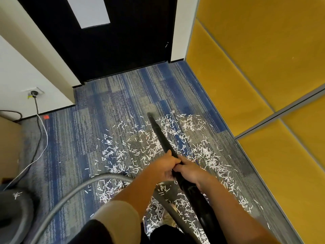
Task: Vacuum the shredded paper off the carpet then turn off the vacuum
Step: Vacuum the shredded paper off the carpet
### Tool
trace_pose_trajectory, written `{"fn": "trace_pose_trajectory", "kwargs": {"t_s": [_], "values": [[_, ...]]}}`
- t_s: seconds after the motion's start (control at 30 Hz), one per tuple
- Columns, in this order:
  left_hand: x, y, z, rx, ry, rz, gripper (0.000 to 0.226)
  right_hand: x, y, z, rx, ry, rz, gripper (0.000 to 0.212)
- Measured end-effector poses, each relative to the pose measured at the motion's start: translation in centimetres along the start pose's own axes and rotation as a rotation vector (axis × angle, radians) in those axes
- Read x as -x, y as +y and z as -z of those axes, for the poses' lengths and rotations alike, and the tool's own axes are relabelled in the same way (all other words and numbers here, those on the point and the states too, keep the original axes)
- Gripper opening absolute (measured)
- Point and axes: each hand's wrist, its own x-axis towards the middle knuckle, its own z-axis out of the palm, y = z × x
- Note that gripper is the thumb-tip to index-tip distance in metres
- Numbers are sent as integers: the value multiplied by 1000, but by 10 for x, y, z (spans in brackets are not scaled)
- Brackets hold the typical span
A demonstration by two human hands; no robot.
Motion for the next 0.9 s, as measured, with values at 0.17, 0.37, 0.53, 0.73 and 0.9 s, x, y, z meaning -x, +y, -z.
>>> {"fn": "trace_pose_trajectory", "kwargs": {"t_s": [0.17,0.37,0.53,0.73,0.9], "values": [[7,-10,8,11,22,0,64,-3,7,-10,30,-32,-36,48],[24,-26,15,3,32,33,48,15,12,-23,65,-74,-24,42],[35,-38,28,-4,55,39,18,25,7,-38,111,-109,0,34],[39,-35,45,50,48,43,14,18,-2,-53,119,-103,-11,40],[36,-24,50,60,34,-9,64,13,-12,-54,141,-66,2,47]]}}
